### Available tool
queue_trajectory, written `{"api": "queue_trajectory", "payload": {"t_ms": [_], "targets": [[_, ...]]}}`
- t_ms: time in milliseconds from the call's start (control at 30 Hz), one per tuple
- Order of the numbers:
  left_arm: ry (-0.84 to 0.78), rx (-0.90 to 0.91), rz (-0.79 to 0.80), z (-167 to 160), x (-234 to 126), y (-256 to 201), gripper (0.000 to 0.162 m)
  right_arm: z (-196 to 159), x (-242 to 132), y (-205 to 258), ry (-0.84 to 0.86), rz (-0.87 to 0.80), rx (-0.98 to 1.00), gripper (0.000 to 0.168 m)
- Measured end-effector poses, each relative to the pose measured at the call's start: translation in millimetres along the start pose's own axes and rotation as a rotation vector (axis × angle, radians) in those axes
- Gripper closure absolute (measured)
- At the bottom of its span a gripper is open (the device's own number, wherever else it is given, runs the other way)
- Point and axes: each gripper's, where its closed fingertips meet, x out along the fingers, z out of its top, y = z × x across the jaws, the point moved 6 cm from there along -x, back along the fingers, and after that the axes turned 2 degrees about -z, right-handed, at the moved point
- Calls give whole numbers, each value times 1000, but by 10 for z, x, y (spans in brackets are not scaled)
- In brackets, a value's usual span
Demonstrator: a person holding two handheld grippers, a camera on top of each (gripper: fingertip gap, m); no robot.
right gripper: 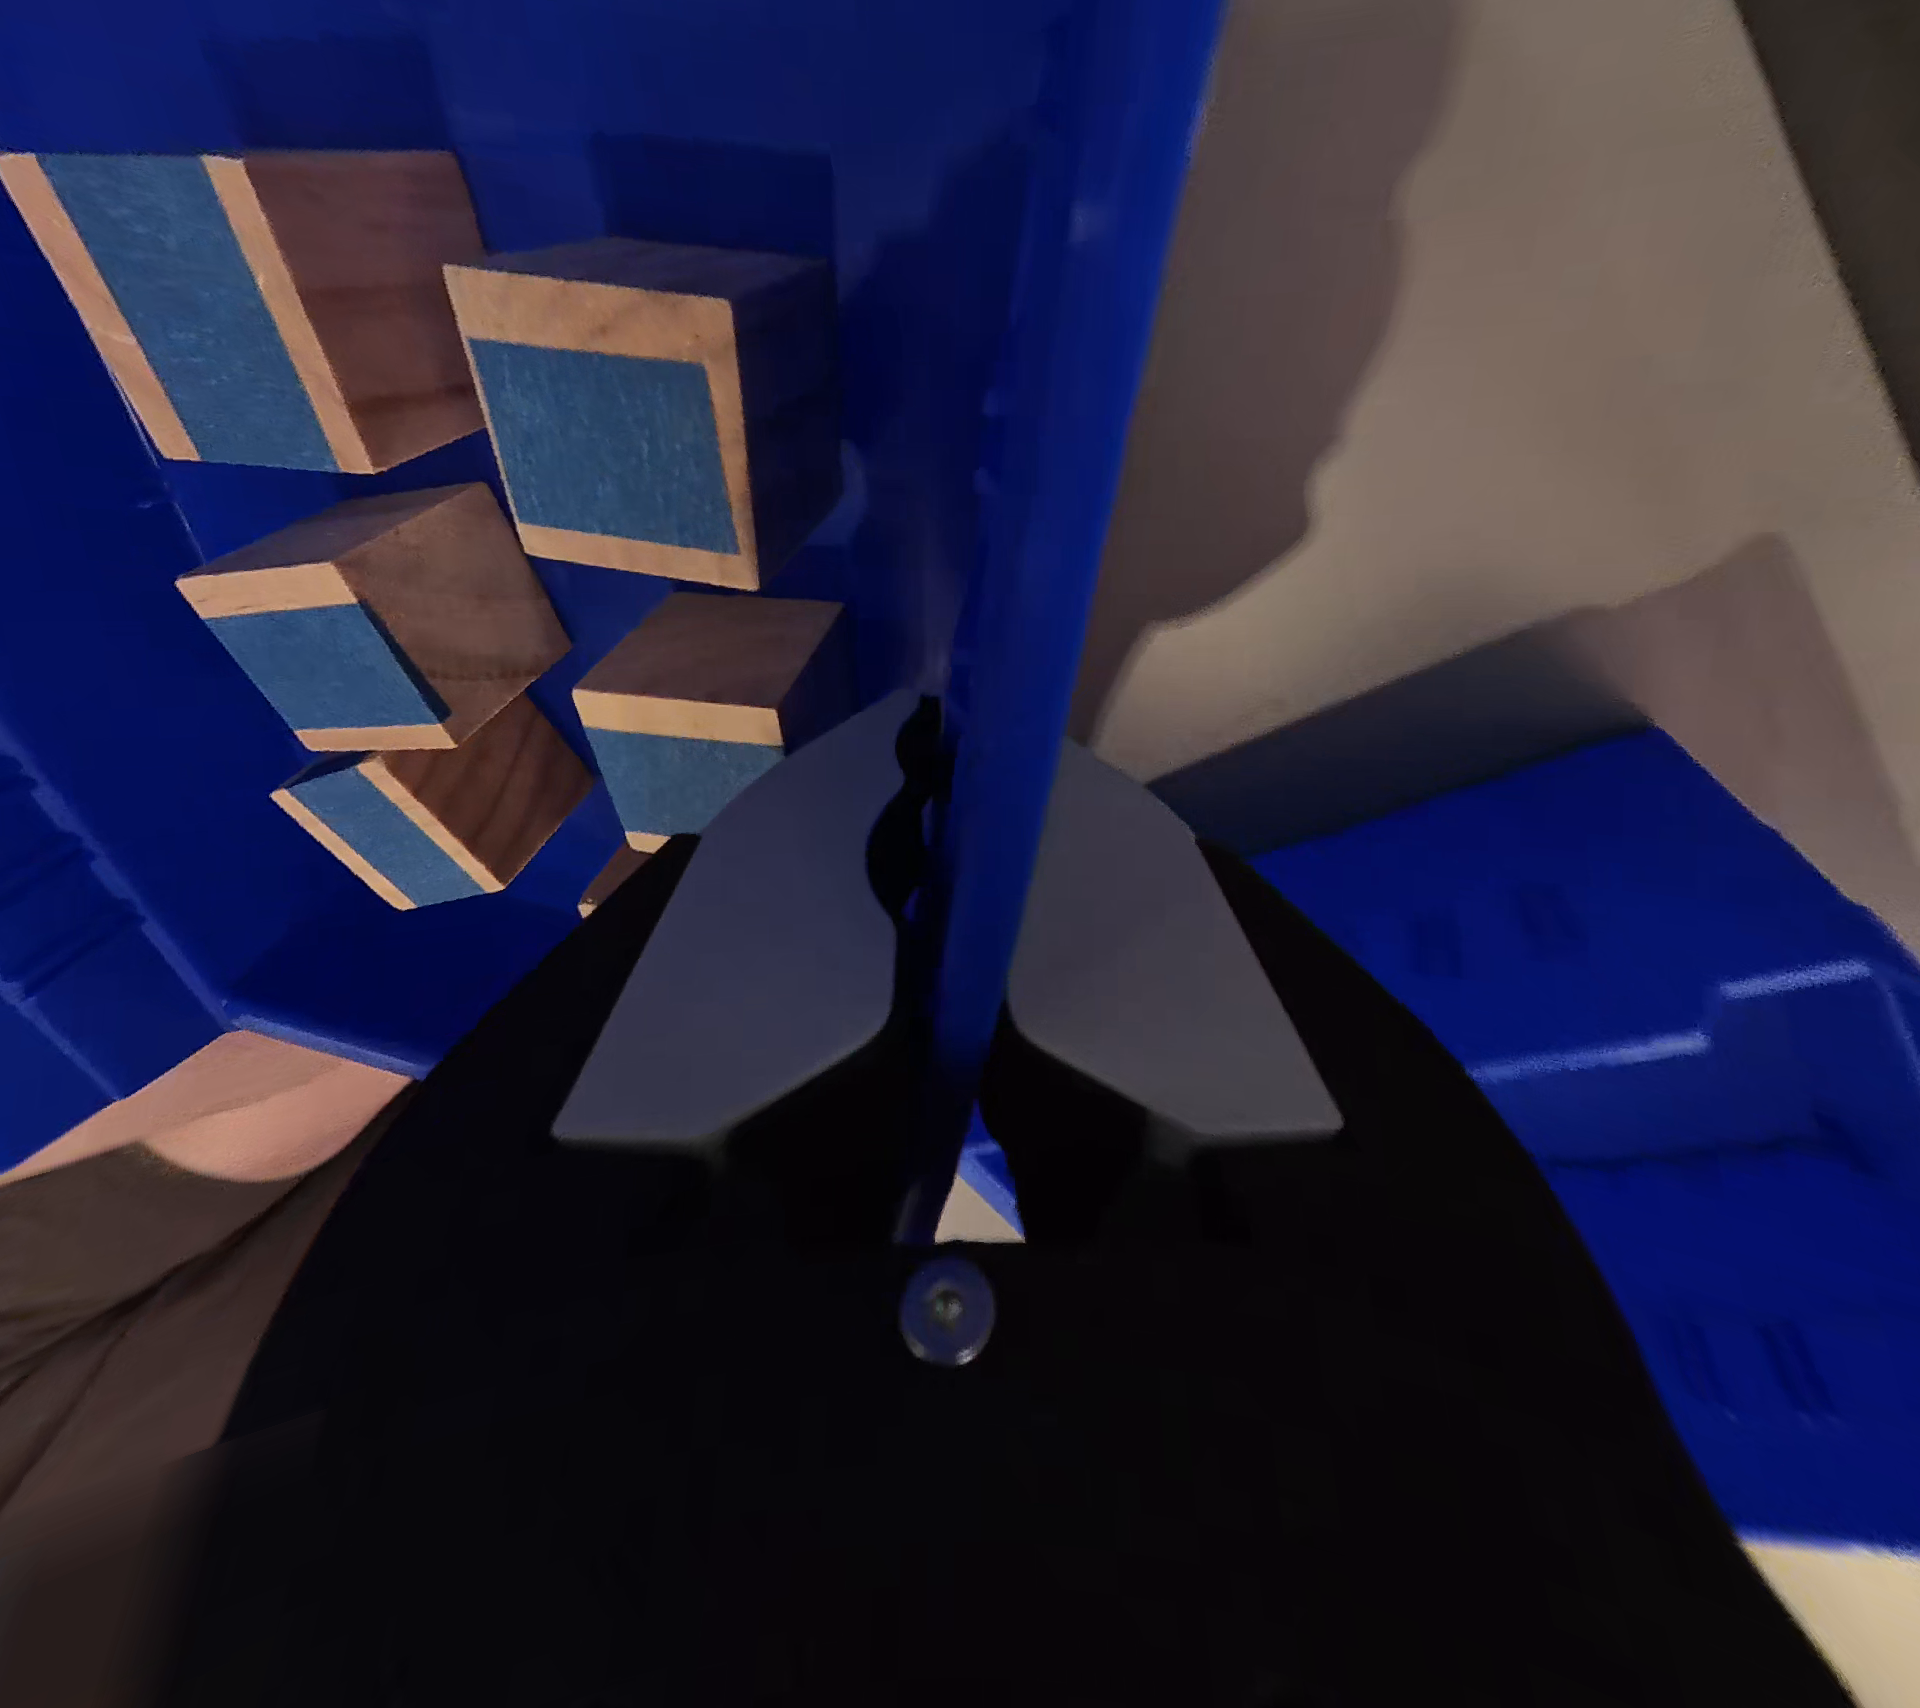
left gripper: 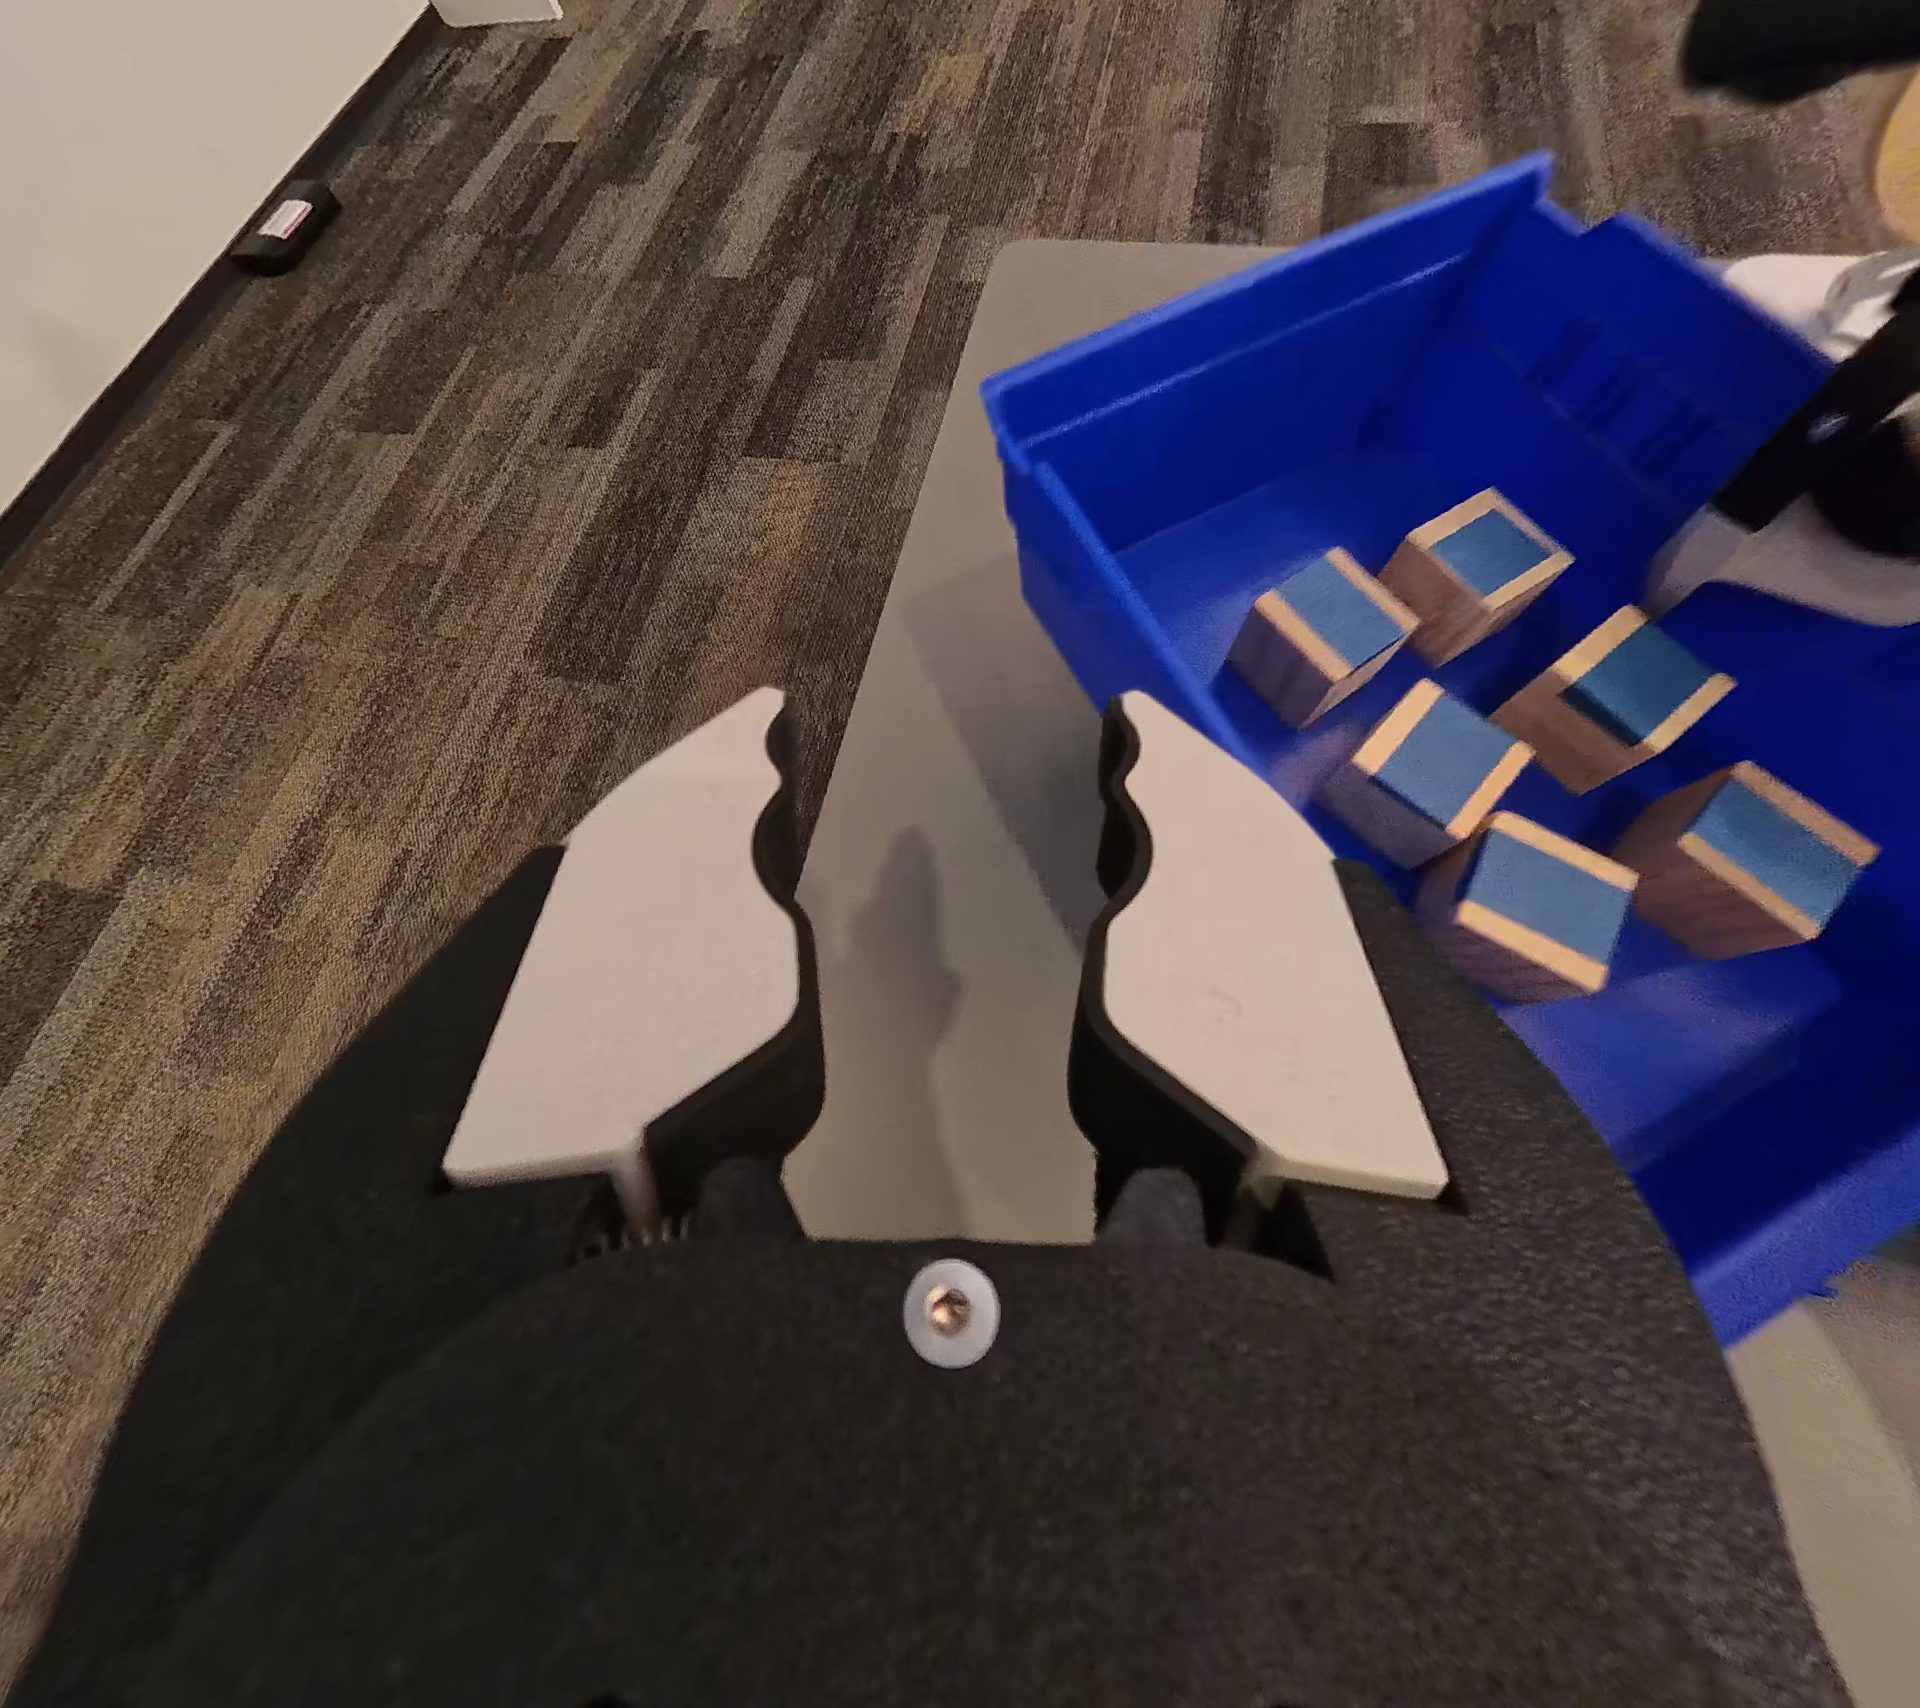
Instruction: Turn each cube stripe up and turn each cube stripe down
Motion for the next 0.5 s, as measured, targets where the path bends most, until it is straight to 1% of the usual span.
{"api": "queue_trajectory", "payload": {"t_ms": [200,500], "targets": [[-13,56,-36,83,24,-192,107,43,422,-6,34,-10,25,162],[5,153,-93,164,103,-533,107,12,686,-65,53,-53,58,160]]}}
